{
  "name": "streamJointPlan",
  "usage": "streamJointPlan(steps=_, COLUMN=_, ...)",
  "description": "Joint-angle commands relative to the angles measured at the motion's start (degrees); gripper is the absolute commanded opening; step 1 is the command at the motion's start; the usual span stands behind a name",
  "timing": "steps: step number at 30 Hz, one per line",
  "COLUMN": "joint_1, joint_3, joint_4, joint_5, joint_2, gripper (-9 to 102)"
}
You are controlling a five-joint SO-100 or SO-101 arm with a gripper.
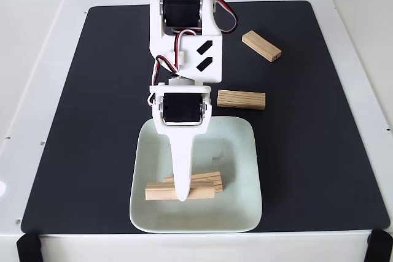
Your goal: Pick up the wooden block and place them on the plate.
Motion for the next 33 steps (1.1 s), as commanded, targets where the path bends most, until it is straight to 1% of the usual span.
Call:
streamJointPlan(steps=1, joint_1=-0.4, joint_3=-1.8, joint_4=-0.4, joint_5=-0.4, joint_2=1.2, gripper=25)
streamJointPlan(steps=3, joint_1=-0.4, joint_3=-1.8, joint_4=-0.4, joint_5=-0.4, joint_2=1.2, gripper=31)
streamJointPlan(steps=5, joint_1=-0.6, joint_3=-1.8, joint_4=-0.4, joint_5=-0.4, joint_2=1.2, gripper=35)
streamJointPlan(steps=14, joint_1=-0.8, joint_3=-0.8, joint_4=-0.4, joint_5=0.2, joint_2=2.7, gripper=35)
streamJointPlan(steps=16, joint_1=-0.9, joint_3=0.8, joint_4=-0.3, joint_5=0.4, joint_2=5.6, gripper=35)
streamJointPlan(steps=19, joint_1=-1.1, joint_3=9.2, joint_4=-0.3, joint_5=0.4, joint_2=14.2, gripper=35)
streamJointPlan(steps=22, joint_1=-1.6, joint_3=22.2, joint_4=-0.4, joint_5=0.4, joint_2=24.7, gripper=35)
streamJointPlan(steps=25, joint_1=-2.5, joint_3=35.9, joint_4=-0.4, joint_5=0.4, joint_2=35.4, gripper=30)
streamJointPlan(steps=27, joint_1=-3.6, joint_3=44.1, joint_4=-0.6, joint_5=0.4, joint_2=42.1, gripper=22)
streamJointPlan(steps=32, joint_1=-6.6, joint_3=60.9, joint_4=-0.4, joint_5=0.5, joint_2=56.4, gripper=0)
streamJointPlan(steps=33, joint_1=-7.3, joint_3=64.0, joint_4=-0.4, joint_5=0.5, joint_2=59.2, gripper=-2)
